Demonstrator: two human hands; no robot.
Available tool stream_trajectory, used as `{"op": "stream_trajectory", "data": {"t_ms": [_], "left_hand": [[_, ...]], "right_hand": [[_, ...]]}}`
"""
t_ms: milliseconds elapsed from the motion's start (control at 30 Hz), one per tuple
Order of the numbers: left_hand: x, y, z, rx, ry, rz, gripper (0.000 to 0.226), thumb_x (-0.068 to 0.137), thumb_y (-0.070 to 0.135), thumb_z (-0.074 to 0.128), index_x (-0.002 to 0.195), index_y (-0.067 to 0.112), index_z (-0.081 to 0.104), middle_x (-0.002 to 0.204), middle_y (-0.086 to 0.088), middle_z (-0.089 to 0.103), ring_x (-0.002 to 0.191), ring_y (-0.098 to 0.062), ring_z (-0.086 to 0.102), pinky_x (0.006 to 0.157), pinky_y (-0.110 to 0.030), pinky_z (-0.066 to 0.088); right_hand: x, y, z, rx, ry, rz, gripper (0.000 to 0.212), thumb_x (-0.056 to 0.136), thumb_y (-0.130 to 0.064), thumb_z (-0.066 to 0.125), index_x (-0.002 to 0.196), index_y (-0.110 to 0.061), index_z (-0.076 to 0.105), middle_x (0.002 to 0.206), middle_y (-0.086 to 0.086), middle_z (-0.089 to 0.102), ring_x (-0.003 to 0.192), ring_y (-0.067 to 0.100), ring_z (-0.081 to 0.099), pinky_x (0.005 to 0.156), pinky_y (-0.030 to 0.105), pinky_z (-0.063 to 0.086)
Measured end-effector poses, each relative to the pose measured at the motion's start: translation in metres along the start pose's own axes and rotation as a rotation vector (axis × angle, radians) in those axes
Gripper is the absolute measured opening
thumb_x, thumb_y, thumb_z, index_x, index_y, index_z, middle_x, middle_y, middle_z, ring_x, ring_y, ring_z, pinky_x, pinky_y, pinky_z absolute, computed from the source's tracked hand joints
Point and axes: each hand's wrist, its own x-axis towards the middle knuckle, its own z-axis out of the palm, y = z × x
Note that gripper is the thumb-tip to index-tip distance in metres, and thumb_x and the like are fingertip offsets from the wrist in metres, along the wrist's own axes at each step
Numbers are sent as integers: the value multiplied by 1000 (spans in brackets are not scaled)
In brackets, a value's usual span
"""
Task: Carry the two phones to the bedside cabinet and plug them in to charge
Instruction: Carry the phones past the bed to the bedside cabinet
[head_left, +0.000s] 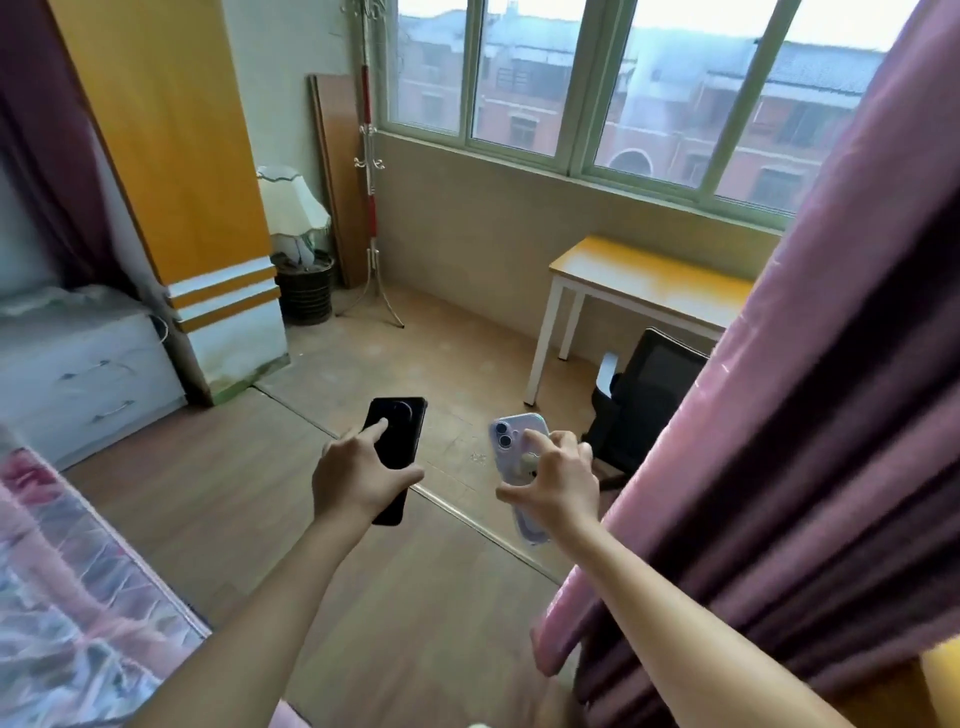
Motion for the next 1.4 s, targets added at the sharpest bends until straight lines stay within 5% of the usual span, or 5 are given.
{"op": "stream_trajectory", "data": {"t_ms": [400, 600, 1400], "left_hand": [[166, -56, -23, 139, 259, -295, 81, 59, 50, 72, 134, 26, 51, 119, -4, 62, 103, -31, 54, 77, -36, 48], [237, -126, -49, 88, 358, -461, 82, 55, 49, 76, 130, 24, 55, 122, -5, 65, 106, -29, 60, 81, -37, 54], [566, -353, -176, 191, 533, -661, 85, 53, 42, 73, 131, 17, 54, 114, -7, 66, 104, -31, 59, 74, -42, 55]], "right_hand": [[220, -125, 88, 52, -215, -339, 57, 58, -41, 74, 112, -34, 58, 114, -1, 50, 112, 21, 41, 71, 27, 35], [290, -214, 169, 95, -313, -467, 59, 54, -45, 72, 111, -36, 58, 111, -1, 51, 108, 22, 43, 74, 30, 43], [536, -581, 409, 143, -487, -756, 62, 59, -42, 74, 118, -34, 55, 115, 2, 50, 107, 23, 42, 66, 29, 43]]}}
